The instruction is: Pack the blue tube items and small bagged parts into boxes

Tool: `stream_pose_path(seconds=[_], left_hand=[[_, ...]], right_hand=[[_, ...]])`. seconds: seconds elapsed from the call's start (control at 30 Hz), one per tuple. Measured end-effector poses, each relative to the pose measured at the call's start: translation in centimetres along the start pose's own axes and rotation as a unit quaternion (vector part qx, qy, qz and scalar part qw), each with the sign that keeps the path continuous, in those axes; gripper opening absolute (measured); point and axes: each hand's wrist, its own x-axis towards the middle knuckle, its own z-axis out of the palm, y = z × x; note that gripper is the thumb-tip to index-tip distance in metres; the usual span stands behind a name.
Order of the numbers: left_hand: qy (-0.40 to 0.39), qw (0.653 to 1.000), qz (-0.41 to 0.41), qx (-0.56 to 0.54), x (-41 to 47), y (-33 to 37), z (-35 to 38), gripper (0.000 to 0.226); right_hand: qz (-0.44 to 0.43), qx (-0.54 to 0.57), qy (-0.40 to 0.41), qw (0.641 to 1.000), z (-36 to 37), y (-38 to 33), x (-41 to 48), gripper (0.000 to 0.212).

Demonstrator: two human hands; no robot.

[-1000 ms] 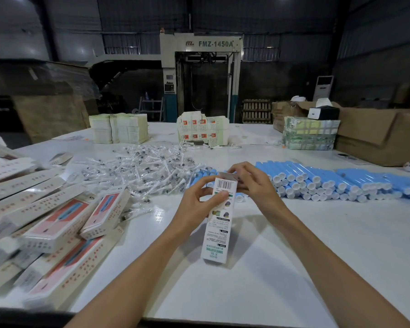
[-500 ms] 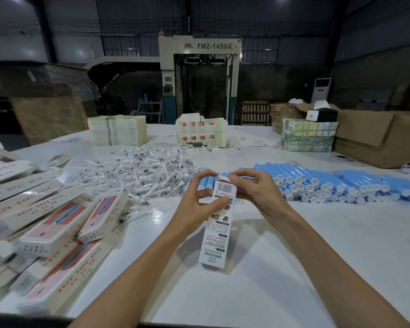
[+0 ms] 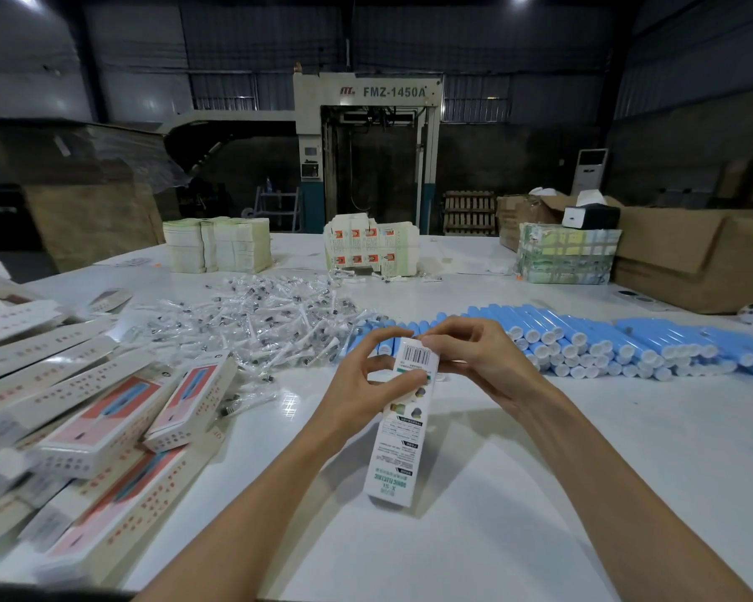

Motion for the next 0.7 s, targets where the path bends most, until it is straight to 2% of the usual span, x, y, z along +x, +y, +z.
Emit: stream_pose_path(seconds=[0.17,0.3,0.7], left_hand=[[0.023,1.0,-0.006,0.001,0.1,-0.3,-0.4,0.052],[0.05,0.999,-0.013,-0.013,0.2,-0.5,-1.0,0.049],[0.058,0.998,0.001,-0.009,0.0,-0.4,-0.9,0.042]], right_hand=[[-0.023,-0.027,-0.01,0.999,0.5,1.0,0.1,0.017],[-0.048,-0.067,0.025,0.996,1.9,2.4,0.5,0.018],[-0.071,-0.041,0.065,0.995,2.2,3.5,0.9,0.016]])
